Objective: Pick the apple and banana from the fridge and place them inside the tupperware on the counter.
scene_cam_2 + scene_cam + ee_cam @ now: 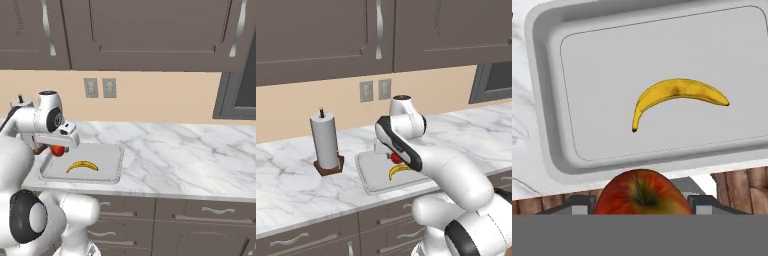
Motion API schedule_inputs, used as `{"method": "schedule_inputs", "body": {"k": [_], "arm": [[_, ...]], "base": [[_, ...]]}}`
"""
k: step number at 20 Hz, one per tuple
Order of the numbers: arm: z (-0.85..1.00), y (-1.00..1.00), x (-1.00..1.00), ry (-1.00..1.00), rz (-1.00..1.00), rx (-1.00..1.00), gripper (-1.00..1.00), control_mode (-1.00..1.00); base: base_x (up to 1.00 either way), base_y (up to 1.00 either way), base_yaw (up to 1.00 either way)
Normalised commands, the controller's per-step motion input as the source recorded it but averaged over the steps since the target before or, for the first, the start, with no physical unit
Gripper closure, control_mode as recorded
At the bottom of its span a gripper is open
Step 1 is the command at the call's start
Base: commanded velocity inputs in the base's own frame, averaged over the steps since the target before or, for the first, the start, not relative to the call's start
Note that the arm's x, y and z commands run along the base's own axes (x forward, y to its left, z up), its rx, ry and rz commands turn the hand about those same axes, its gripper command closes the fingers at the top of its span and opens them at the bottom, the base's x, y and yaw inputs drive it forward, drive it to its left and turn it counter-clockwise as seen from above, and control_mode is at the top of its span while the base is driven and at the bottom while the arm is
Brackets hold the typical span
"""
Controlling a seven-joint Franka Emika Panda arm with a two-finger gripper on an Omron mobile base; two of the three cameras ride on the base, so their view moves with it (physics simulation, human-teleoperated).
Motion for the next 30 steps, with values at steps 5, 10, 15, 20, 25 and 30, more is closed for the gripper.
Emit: {"method": "schedule_inputs", "body": {"k": [5,10,15,20,25,30], "arm": [[-0.5,0.14,0.54,0.1,0.0,0.0,1.0,-1.0],[-0.5,0.15,0.47,0.05,0.0,0.0,1.0,-1.0],[-0.49,0.17,0.41,0.0,0.0,-0.01,1.0,-1.0],[-0.49,0.13,0.25,0.0,0.0,-0.05,1.0,-1.0],[-0.45,0.06,0.1,0.0,0.0,-0.05,-1.0,-1.0],[-0.25,0.01,-0.01,-0.07,0.0,-0.01,-1.0,-1.0]], "base": [[0.0,0.0,0.0],[0.0,0.0,0.0],[0.0,0.0,0.0],[0.0,0.0,0.0],[0.0,0.0,0.0],[0.0,0.0,0.0]]}}
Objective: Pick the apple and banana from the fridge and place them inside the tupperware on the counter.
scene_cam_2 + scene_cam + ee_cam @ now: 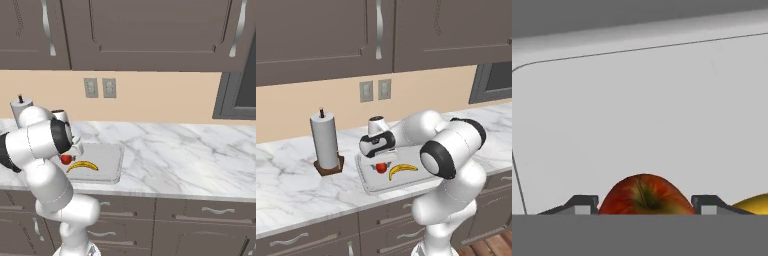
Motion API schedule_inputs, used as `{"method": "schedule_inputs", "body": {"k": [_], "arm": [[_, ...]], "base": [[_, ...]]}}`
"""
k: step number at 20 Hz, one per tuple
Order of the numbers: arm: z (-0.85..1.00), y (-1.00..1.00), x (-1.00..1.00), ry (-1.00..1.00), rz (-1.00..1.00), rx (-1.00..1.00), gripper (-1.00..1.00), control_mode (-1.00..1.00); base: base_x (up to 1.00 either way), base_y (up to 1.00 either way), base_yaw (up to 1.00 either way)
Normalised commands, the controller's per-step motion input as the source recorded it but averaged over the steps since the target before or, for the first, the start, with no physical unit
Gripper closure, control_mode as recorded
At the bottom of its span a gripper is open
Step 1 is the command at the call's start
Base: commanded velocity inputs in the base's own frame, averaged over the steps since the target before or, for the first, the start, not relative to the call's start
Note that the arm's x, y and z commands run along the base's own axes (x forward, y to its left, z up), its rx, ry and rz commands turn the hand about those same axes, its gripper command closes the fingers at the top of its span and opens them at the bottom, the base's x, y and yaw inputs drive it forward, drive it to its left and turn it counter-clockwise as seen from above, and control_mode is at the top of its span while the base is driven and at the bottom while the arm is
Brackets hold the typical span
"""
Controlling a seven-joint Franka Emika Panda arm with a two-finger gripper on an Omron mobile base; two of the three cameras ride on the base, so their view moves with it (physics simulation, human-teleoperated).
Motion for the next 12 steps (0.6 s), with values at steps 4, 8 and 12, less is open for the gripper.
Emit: {"method": "schedule_inputs", "body": {"k": [4,8,12], "arm": [[-0.04,0.0,-0.13,-0.16,0.0,0.0,-1.0,-1.0],[0.05,-0.01,-0.25,-0.02,0.0,0.0,-1.0,-1.0],[0.22,-0.1,-0.25,-0.1,0.0,0.0,-1.0,-1.0]], "base": [[0.0,0.0,0.0],[0.0,0.0,0.0],[0.0,0.0,0.0]]}}
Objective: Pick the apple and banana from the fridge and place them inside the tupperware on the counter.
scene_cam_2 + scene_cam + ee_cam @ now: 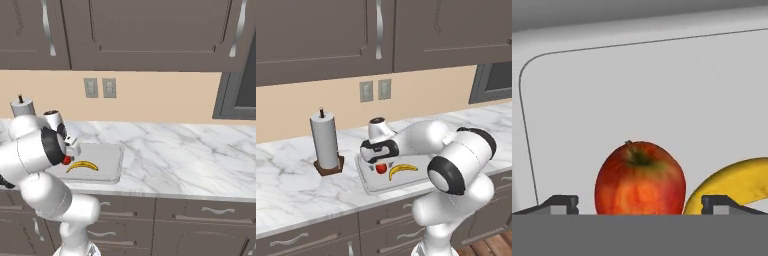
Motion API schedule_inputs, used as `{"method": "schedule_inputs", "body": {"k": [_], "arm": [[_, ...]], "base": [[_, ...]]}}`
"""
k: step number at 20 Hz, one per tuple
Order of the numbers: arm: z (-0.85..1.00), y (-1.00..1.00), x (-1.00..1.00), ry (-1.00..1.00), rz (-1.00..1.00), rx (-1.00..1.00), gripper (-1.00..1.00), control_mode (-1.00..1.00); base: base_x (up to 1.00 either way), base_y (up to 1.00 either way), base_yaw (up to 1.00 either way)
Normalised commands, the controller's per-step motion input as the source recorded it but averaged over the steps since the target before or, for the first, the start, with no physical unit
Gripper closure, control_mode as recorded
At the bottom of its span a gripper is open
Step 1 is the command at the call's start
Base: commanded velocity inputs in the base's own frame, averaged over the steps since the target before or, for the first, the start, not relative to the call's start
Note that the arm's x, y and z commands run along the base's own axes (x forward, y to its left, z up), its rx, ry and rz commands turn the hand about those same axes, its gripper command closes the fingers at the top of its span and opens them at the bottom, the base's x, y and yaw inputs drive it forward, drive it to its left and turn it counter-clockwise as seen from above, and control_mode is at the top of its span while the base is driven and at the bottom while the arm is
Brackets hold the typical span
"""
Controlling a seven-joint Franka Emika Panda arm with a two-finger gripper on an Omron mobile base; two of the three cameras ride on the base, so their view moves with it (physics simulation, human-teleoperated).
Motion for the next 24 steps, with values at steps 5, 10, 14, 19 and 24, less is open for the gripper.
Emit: {"method": "schedule_inputs", "body": {"k": [5,10,14,19,24], "arm": [[0.42,-0.17,-0.22,-0.25,0.0,0.0,-1.0,-1.0],[0.36,-0.15,-0.31,-0.29,0.0,0.0,-1.0,-1.0],[0.41,-0.19,-0.35,-0.25,0.0,0.0,-1.0,-1.0],[0.5,-0.23,-0.35,-0.19,0.0,0.0,-1.0,-1.0],[0.53,-0.24,-0.34,-0.11,0.0,0.04,-1.0,-1.0]], "base": [[0.0,0.0,0.0],[0.0,0.0,0.0],[0.0,0.0,0.0],[0.0,0.0,0.0],[0.0,0.0,0.0]]}}
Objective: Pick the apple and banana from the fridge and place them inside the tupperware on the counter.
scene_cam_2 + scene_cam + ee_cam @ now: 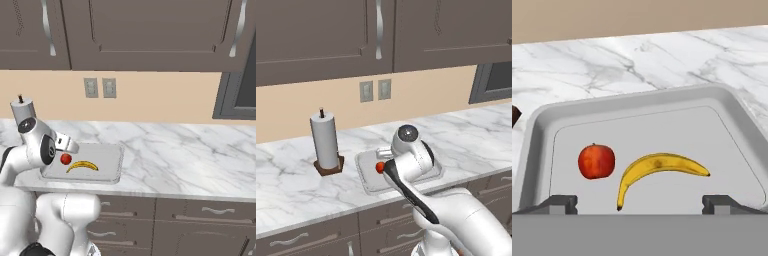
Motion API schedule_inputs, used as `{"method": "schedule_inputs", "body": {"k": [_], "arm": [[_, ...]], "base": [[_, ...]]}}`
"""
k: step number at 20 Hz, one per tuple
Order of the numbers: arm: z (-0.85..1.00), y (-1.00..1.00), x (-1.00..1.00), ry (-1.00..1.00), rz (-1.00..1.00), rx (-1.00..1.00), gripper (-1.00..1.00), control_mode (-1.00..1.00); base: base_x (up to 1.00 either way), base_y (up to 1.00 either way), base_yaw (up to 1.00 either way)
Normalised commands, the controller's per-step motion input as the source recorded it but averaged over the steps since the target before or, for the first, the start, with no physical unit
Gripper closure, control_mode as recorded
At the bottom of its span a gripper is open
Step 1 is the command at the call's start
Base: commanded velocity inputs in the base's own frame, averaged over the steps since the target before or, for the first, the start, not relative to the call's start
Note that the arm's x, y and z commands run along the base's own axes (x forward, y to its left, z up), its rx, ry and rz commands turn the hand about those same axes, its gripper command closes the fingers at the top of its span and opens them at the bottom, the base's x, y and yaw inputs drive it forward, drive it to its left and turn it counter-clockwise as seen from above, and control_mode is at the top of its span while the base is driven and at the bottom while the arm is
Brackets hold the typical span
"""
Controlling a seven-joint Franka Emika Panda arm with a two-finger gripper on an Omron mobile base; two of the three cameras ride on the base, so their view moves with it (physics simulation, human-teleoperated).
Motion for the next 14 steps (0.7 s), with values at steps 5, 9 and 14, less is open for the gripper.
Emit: {"method": "schedule_inputs", "body": {"k": [5,9,14], "arm": [[0.55,-0.24,-0.31,-0.04,0.0,0.07,-1.0,-1.0],[0.53,-0.23,-0.35,-0.06,0.0,0.08,-1.0,-1.0],[0.5,-0.24,-0.39,-0.03,0.0,0.08,-1.0,-1.0]], "base": [[0.0,0.0,0.0],[0.0,0.0,0.0],[0.0,0.0,0.0]]}}
